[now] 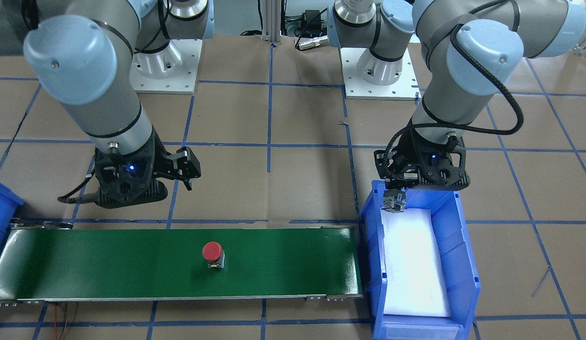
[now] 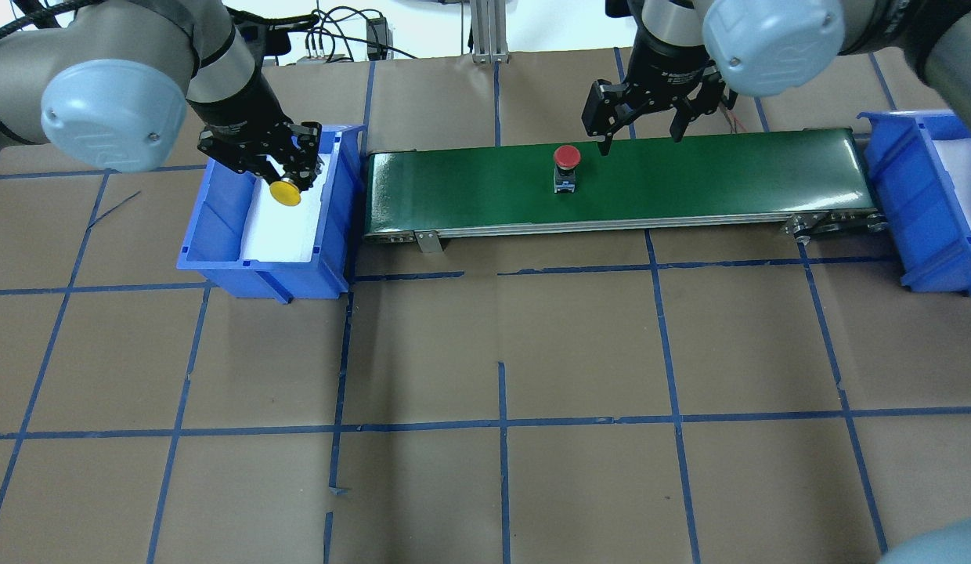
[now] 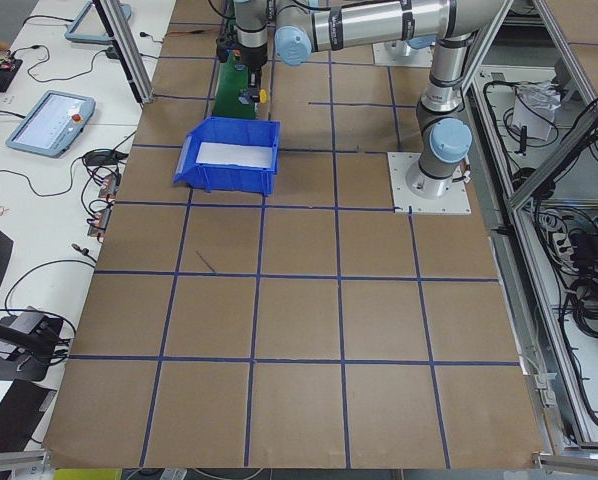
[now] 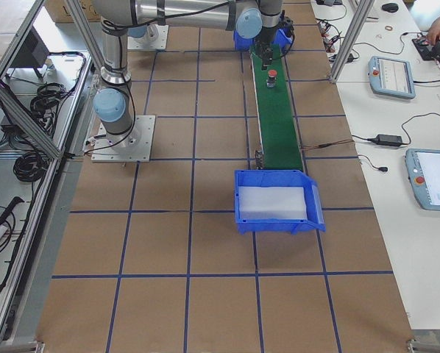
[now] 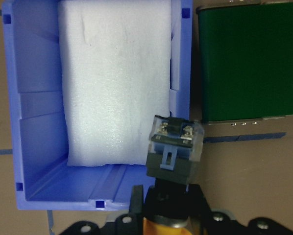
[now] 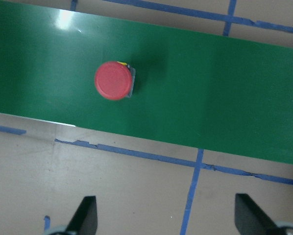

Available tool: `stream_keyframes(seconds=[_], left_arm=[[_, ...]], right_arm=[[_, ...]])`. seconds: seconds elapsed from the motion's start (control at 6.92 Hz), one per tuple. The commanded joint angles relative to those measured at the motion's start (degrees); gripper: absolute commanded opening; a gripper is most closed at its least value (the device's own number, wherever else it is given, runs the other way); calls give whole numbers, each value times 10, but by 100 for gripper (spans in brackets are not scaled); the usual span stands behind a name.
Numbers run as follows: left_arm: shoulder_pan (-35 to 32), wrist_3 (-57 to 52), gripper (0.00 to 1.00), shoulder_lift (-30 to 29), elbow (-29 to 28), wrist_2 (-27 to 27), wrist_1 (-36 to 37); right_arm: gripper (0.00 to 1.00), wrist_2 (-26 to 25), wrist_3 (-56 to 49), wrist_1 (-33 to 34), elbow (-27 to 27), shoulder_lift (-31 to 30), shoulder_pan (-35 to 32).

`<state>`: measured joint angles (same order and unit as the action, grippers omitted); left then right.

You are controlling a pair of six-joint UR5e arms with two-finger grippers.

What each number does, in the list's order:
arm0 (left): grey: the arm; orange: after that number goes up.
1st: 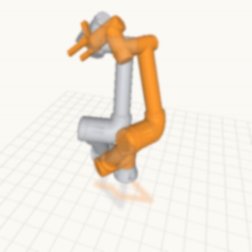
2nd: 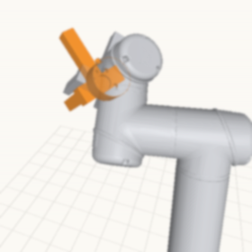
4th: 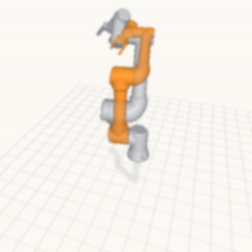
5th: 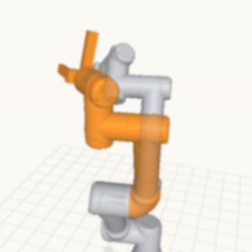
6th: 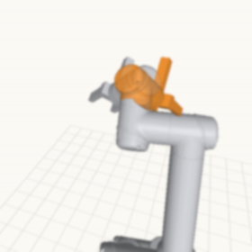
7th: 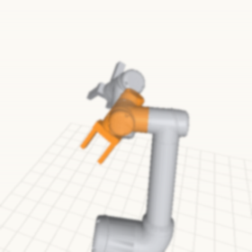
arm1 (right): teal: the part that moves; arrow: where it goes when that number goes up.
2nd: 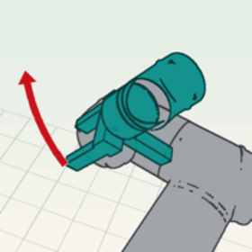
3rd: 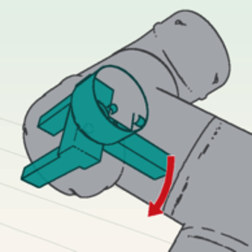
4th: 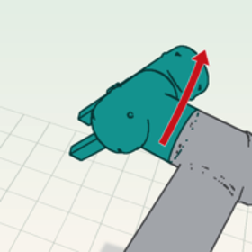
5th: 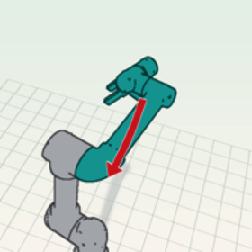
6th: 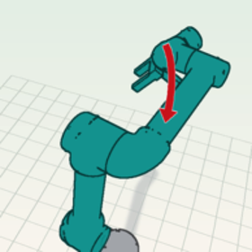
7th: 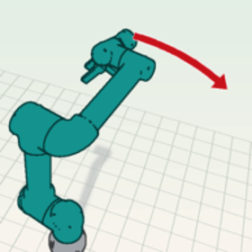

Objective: Transport two buttons from left to right
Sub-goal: 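Carry the yellow button onto the conveyor while the right gripper grasps the red button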

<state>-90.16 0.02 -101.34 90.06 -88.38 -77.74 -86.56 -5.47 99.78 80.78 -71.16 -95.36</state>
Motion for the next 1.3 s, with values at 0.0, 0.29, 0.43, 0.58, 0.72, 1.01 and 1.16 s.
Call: stream_keyframes(seconds=[0.0, 0.29, 0.43, 0.58, 0.72, 1.01, 1.16], left_arm=[[-32, 24, 36, -24, 0, 26, 41], [-62, 60, 35, -53, 3, 26, 84], [-68, 61, 35, -64, 7, 25, 100], [-68, 60, 35, -75, 9, 24, 117], [-68, 60, 34, -94, 9, 19, 139], [-68, 102, 34, -122, 6, 5, 197], [-68, 110, 34, -145, -1, 4, 205]], right_arm=[[100, 17, 7, 33, -6, 50, -12], [100, 10, 9, 58, -8, 78, -14], [100, 8, 9, 61, -9, 87, -14], [97, 6, 9, 67, -9, 92, -14], [95, 5, 9, 84, -8, 100, -14], [95, -11, 8, 101, -7, 112, -14], [91, -12, 7, 102, -8, 117, -13]])
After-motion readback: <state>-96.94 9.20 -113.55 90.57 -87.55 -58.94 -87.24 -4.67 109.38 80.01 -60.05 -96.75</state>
